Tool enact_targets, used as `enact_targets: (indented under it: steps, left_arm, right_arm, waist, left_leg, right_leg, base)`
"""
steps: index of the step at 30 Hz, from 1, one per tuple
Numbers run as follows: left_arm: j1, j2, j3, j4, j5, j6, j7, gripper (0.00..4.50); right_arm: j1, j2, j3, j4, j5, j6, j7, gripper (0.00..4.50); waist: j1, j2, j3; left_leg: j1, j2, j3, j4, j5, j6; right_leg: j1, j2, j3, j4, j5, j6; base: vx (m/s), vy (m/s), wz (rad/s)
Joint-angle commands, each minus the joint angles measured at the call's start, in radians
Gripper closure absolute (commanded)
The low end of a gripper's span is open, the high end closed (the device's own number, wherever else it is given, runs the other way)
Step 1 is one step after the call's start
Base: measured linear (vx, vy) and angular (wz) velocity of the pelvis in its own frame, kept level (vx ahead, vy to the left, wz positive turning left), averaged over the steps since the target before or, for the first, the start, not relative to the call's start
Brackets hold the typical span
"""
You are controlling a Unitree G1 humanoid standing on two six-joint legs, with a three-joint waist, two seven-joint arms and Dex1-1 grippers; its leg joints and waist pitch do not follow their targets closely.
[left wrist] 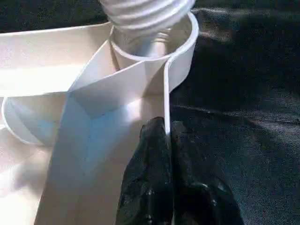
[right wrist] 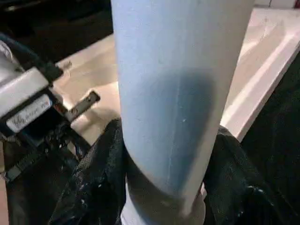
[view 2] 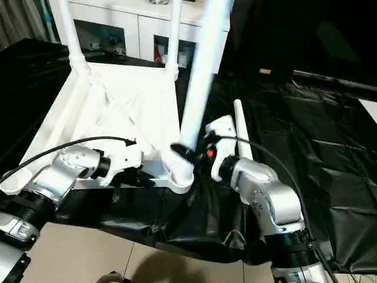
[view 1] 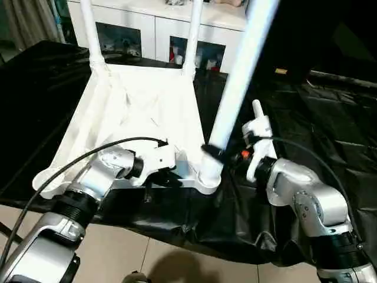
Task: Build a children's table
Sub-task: Insert table leg to table base
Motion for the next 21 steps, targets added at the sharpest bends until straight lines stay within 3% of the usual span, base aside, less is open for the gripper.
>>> enact_targets:
  steps: [1, 5, 7, 8, 10, 11, 12, 18, 19, 20, 21]
  left_arm:
    - [0.021, -0.016, -0.033, 0.006, 0.014, 0.013, 0.018, 4.50]
    - [0.017, -0.008, -0.037, -0.005, 0.021, 0.033, 0.005, 4.50]
    - [0.010, -0.011, -0.032, -0.006, 0.019, 0.039, 0.005, 4.50]
    - [0.009, -0.013, -0.030, -0.008, 0.019, 0.042, 0.004, 4.50]
    - [0.004, -0.020, -0.021, -0.014, 0.008, 0.044, -0.002, 4.50]
    - [0.003, -0.021, -0.020, -0.016, 0.006, 0.045, -0.004, 4.50]
    - [0.003, -0.021, -0.020, -0.016, 0.005, 0.045, -0.004, 4.50]
    - [-0.007, -0.021, -0.016, -0.006, 0.008, 0.041, 0.000, 4.50]
    - [-0.009, -0.019, -0.015, -0.002, 0.010, 0.039, 0.000, 4.50]
    - [-0.010, -0.017, -0.014, 0.000, 0.011, 0.038, 0.000, 4.50]
    - [-0.013, -0.016, -0.010, 0.003, 0.011, 0.039, 0.004, 4.50]
  right_arm:
    - [-0.013, -0.017, -0.003, -0.009, -0.003, 0.011, 0.006, 2.64]
    - [-0.015, -0.011, 0.004, 0.040, -0.034, -0.028, 0.001, 2.64]
    - [-0.015, 0.001, 0.005, 0.065, -0.035, -0.043, -0.001, 2.64]
    - [-0.015, 0.004, 0.004, 0.069, -0.035, -0.044, -0.001, 2.64]
    - [-0.019, 0.021, 0.004, 0.099, -0.034, -0.053, 0.000, 2.64]
    - [-0.020, 0.025, 0.004, 0.107, -0.035, -0.057, 0.001, 2.64]
    - [-0.021, 0.027, 0.005, 0.111, -0.035, -0.058, 0.001, 2.64]
    - [-0.026, 0.055, -0.005, 0.177, -0.034, -0.082, 0.007, 2.64]
    - [-0.025, 0.055, -0.003, 0.180, -0.036, -0.084, 0.009, 2.64]
    - [-0.024, 0.056, -0.002, 0.182, -0.038, -0.086, 0.010, 2.64]
    - [-0.020, 0.056, -0.002, 0.185, -0.039, -0.090, 0.013, 2.64]
  waist:
    - [-0.008, -0.006, -0.064]
    - [-0.008, -0.002, -0.065]
    - [-0.009, -0.005, -0.065]
    - [-0.008, 0.000, -0.066]
    - [-0.010, -0.005, -0.067]
    - [-0.008, 0.008, -0.065]
    - [-0.011, 0.000, -0.065]
    - [-0.013, 0.002, -0.064]
    - [-0.014, -0.005, -0.060]
    - [-0.014, -0.003, -0.060]
    - [-0.015, -0.007, -0.058]
  left_leg:
    - [0.015, 0.052, -0.016, -0.077, -0.207, -0.027]
    - [0.018, 0.053, -0.018, -0.078, -0.226, -0.034]
    - [0.018, 0.053, -0.019, -0.079, -0.243, -0.040]
    - [0.018, 0.053, -0.020, -0.080, -0.247, -0.043]
    - [0.019, 0.053, -0.020, -0.079, -0.255, -0.044]
    - [0.020, 0.053, -0.021, -0.081, -0.261, -0.045]
    - [0.020, 0.052, -0.020, -0.081, -0.268, -0.045]
    - [0.020, 0.054, -0.021, -0.083, -0.280, -0.048]
    - [0.019, 0.053, -0.020, -0.083, -0.281, -0.045]
    - [0.020, 0.053, -0.021, -0.084, -0.285, -0.044]
    - [0.020, 0.053, -0.021, -0.084, -0.291, -0.042]
  right_leg:
    - [0.033, -0.096, 0.050, -0.092, -0.361, -0.106]
    - [0.028, -0.097, 0.049, -0.095, -0.378, -0.105]
    - [0.028, -0.097, 0.048, -0.096, -0.379, -0.108]
    - [0.029, -0.098, 0.048, -0.095, -0.371, -0.110]
    - [0.029, -0.097, 0.048, -0.095, -0.369, -0.113]
    - [0.026, -0.097, 0.049, -0.095, -0.362, -0.117]
    - [0.027, -0.095, 0.049, -0.096, -0.355, -0.120]
    - [0.028, -0.095, 0.049, -0.094, -0.345, -0.131]
    - [0.026, -0.094, 0.049, -0.097, -0.355, -0.127]
    - [0.026, -0.095, 0.049, -0.097, -0.372, -0.124]
    - [0.025, -0.095, 0.049, -0.100, -0.393, -0.117]
  base:
    - [0.000, 0.000, 0.00]
    - [0.000, 0.000, 0.00]
    - [0.000, 0.000, 0.00]
    - [0.000, 0.000, 0.00]
    - [0.000, 0.000, 0.00]
    - [0.000, 0.000, 0.00]
    - [0.000, 0.000, 0.00]
    - [0.000, 0.000, 0.00]
    - [0.000, 0.000, 0.00]
    - [0.000, 0.000, 0.00]
    - [0.000, 0.000, 0.00]
